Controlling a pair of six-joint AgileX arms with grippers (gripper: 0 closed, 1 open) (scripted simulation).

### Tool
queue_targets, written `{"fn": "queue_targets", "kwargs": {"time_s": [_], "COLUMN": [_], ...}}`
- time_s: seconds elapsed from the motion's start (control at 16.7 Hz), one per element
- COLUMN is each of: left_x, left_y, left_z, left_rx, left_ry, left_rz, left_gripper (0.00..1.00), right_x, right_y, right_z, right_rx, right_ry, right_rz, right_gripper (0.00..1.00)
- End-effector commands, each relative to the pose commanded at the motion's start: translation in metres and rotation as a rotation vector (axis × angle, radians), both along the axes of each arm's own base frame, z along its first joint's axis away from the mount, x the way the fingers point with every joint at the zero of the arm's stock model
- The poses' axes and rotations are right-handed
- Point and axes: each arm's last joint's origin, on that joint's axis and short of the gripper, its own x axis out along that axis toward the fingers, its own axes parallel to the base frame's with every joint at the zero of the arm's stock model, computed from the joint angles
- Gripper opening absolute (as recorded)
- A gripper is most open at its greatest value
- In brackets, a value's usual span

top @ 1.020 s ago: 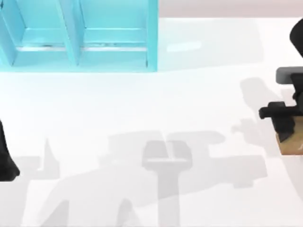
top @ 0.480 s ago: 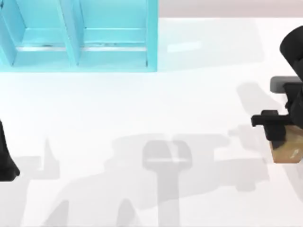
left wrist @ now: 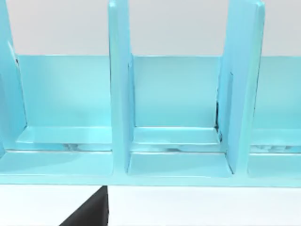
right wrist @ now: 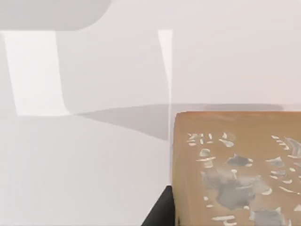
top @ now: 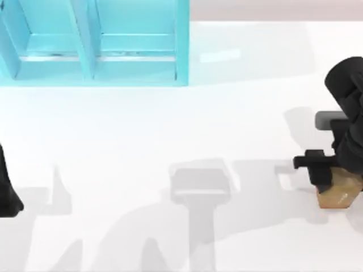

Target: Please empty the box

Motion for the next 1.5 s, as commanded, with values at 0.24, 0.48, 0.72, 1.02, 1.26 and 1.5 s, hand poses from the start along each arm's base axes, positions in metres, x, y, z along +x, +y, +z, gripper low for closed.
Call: {"fn": "queue_targets", "kwargs": {"time_s": [0.24,0.48,0.72,1.02,1.26,1.5], "left_x": [0.0,0.0,0.0,0.0,0.0,0.0], "left_y": [0.0,0.0,0.0,0.0,0.0,0.0], "left_z": [0.0,0.0,0.0,0.0,0.0,0.0], "left_rx": [0.0,0.0,0.0,0.0,0.0,0.0], "left_ry": [0.0,0.0,0.0,0.0,0.0,0.0], "left_rz": [0.0,0.0,0.0,0.0,0.0,0.0], "left_gripper": [1.0,1.0,1.0,1.0,1.0,1.0], "right_x": [0.0,0.0,0.0,0.0,0.0,0.0001], "right_y": [0.0,0.0,0.0,0.0,0.0,-0.0003], "right_z": [0.0,0.0,0.0,0.0,0.0,0.0003], "right_rx": [0.0,0.0,0.0,0.0,0.0,0.0], "right_ry": [0.0,0.0,0.0,0.0,0.0,-0.001], "right_rz": [0.0,0.0,0.0,0.0,0.0,-0.001], "right_gripper": [0.08,0.38,0.68,1.0,1.0,1.0]}}
